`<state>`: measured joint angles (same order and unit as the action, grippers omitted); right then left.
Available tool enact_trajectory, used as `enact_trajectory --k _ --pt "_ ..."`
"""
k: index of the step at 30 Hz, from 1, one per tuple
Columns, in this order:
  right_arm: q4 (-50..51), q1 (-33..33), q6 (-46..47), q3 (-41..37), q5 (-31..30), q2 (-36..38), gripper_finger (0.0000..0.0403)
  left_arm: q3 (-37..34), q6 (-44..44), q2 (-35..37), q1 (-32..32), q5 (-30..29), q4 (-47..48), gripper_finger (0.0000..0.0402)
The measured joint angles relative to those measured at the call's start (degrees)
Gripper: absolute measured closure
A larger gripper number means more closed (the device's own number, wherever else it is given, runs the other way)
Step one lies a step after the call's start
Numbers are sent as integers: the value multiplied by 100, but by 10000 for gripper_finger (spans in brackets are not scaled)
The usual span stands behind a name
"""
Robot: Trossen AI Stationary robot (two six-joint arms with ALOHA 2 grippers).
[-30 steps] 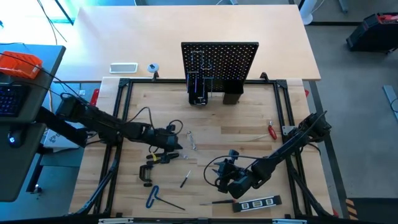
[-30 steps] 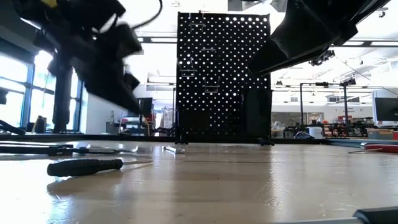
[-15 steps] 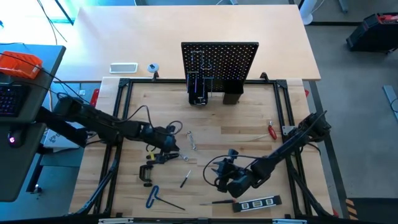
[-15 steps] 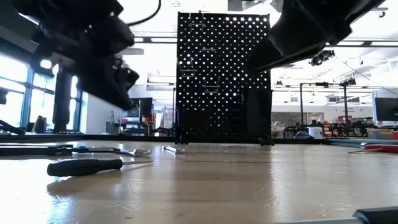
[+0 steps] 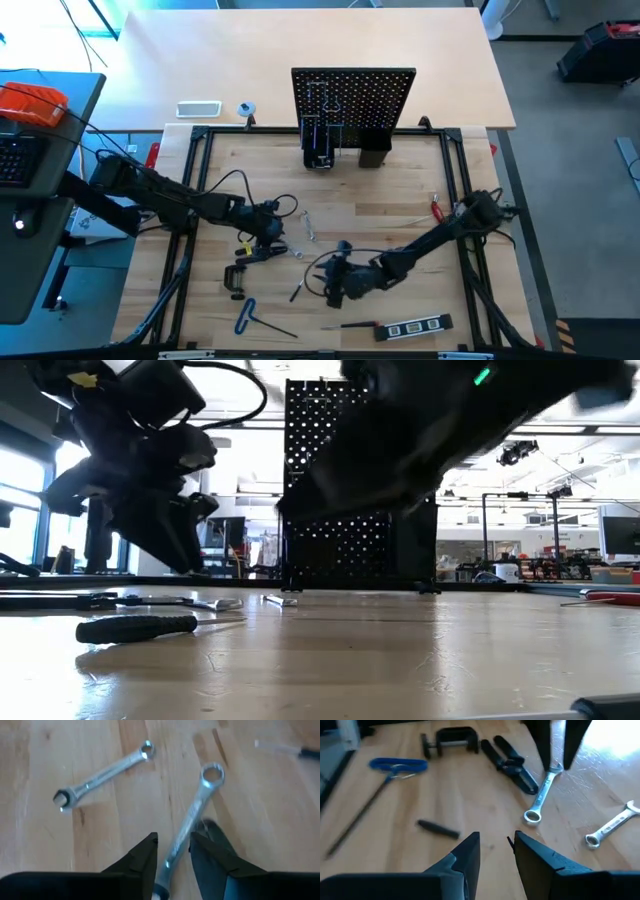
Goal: Hang tools onto peg board
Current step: Hang the wrench onto the pegboard
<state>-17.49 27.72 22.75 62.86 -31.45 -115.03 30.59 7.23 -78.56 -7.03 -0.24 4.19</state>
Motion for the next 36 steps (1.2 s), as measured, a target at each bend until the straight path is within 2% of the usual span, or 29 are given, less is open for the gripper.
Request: enact_trajectory --k 3,7,15,20,26,31,36 --pt "-667 -227 -210 -1 87 -250 288 0 110 86 0 3 359 293" --pt "-1198 -519 -368 -1 549 -462 288 0 214 89 10 120 554 293" --pt "-1334 -875 -372 1 1067 -608 288 0 528 89 151 128 500 292" --pt "-1337 -953 -425 1 1106 -612 291 0 704 89 269 327 500 292" --pt "-1348 -1071 -555 1 1397 -614 327 0 838 89 398 853 492 292" --pt "-1362 -1164 -677 1 1588 -614 363 0 969 89 402 865 487 290" --pt "-1327 -1206 -719 1 1698 -614 375 0 992 89 402 815 391 272"
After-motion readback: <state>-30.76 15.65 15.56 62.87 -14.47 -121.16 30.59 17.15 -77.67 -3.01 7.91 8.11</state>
